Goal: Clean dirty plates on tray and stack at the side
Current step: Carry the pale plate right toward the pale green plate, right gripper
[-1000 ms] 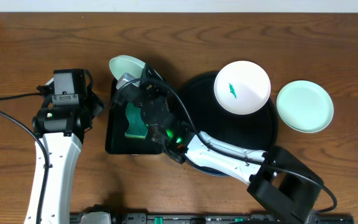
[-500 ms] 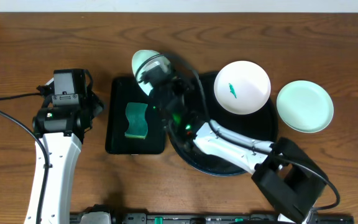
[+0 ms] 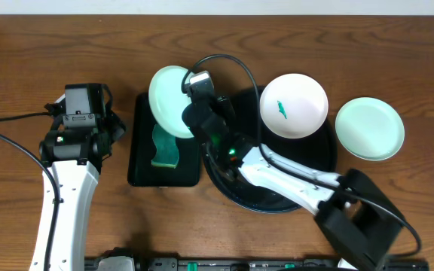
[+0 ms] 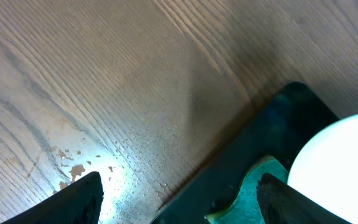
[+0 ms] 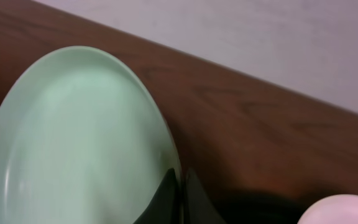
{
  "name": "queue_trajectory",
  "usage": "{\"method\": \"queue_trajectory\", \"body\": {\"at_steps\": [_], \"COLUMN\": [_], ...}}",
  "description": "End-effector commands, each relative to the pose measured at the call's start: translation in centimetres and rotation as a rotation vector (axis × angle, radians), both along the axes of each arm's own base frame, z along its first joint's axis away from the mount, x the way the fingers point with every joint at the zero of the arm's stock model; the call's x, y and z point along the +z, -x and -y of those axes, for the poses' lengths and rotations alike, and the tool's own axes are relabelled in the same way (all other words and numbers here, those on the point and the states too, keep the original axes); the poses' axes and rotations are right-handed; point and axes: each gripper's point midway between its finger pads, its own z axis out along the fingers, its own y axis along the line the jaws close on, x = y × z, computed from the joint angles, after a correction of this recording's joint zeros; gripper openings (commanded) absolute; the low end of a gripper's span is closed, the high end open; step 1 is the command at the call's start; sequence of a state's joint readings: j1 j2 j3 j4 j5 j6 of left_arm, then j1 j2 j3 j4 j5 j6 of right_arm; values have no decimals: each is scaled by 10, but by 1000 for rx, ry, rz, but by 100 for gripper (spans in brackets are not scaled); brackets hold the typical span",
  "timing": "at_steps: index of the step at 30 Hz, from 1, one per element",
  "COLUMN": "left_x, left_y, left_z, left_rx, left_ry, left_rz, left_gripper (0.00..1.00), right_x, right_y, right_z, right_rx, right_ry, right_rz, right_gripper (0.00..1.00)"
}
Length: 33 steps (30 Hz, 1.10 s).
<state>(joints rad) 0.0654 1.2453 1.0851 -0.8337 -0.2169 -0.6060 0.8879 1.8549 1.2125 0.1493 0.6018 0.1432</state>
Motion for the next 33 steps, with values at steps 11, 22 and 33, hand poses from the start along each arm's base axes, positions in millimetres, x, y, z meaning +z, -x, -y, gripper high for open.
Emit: {"method": "queue_trajectory", "body": {"at_steps": [11,22,33], "left_x": [1,1,1], "left_y": [2,2,2], "left_z": [-5,-5,-5], "left_rx": [16,16,16], "left_ry": [-17,-17,-17], "left_rz": [-2,-2,-2], "left_gripper": [80,80,80], "right_x": [68,58,44], "right_y": [18,42,45], "right_z": [69,142,231], "right_rx": [1,-75,-318], "right_ry": [-415,-414,-416], "right_rz": [-305,-516,-595], "right_gripper": [1,1,1]}}
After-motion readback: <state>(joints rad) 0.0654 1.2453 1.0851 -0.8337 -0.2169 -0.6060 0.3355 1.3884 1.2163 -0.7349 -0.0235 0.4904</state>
